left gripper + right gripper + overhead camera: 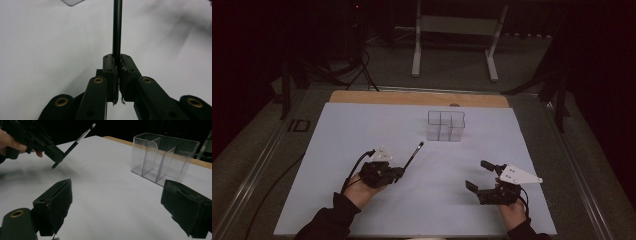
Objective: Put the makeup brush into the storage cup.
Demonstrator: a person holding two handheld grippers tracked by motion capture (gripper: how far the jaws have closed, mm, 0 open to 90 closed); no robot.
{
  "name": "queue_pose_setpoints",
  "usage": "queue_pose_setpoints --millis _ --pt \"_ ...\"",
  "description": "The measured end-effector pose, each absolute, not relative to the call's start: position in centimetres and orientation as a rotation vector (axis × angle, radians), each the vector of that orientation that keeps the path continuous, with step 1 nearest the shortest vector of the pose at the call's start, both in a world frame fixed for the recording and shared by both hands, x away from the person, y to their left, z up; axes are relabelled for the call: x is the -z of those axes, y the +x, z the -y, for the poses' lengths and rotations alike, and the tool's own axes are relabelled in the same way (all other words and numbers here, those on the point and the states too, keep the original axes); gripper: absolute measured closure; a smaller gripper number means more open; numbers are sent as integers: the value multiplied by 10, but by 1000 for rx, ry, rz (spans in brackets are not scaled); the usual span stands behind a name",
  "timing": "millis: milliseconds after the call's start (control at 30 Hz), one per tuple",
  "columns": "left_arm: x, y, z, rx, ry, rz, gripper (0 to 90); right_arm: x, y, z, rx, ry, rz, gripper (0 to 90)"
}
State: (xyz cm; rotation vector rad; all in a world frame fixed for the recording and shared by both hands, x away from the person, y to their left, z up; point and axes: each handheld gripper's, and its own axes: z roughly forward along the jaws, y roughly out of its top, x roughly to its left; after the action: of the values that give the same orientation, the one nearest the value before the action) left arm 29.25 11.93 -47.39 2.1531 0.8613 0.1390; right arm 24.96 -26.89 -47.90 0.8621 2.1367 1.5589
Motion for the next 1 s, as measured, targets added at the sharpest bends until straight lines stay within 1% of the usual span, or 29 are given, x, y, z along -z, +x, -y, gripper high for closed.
queue_pose_setpoints --millis 333,400,467,533,600,767,833,900,1000 --pt "477 288 -119 -171 2108 -826 856 456 259 260 -1581 871 -2070 107" --pt "476 288 -121 -170 2092 -829 856 455 262 255 -1571 950 -2124 142" --pt "474 288 -122 -174 2071 -829 856 456 265 251 -1635 951 -2137 141" --pt "473 287 -122 -185 2059 -826 856 454 267 246 -1621 938 -2122 136" --pt "474 287 -122 -179 2057 -827 856 450 268 241 -1644 940 -2106 116" --pt "473 285 -121 -183 2043 -813 857 433 280 226 -1636 948 -2085 111" --pt "473 284 -121 -216 2036 -813 856 428 283 217 -1646 946 -2086 112" --pt "472 283 -121 -216 2031 -807 856 424 288 207 -1646 925 -2114 132" --pt "472 282 -120 -229 2032 -801 857 421 294 194 -1659 931 -2117 133"
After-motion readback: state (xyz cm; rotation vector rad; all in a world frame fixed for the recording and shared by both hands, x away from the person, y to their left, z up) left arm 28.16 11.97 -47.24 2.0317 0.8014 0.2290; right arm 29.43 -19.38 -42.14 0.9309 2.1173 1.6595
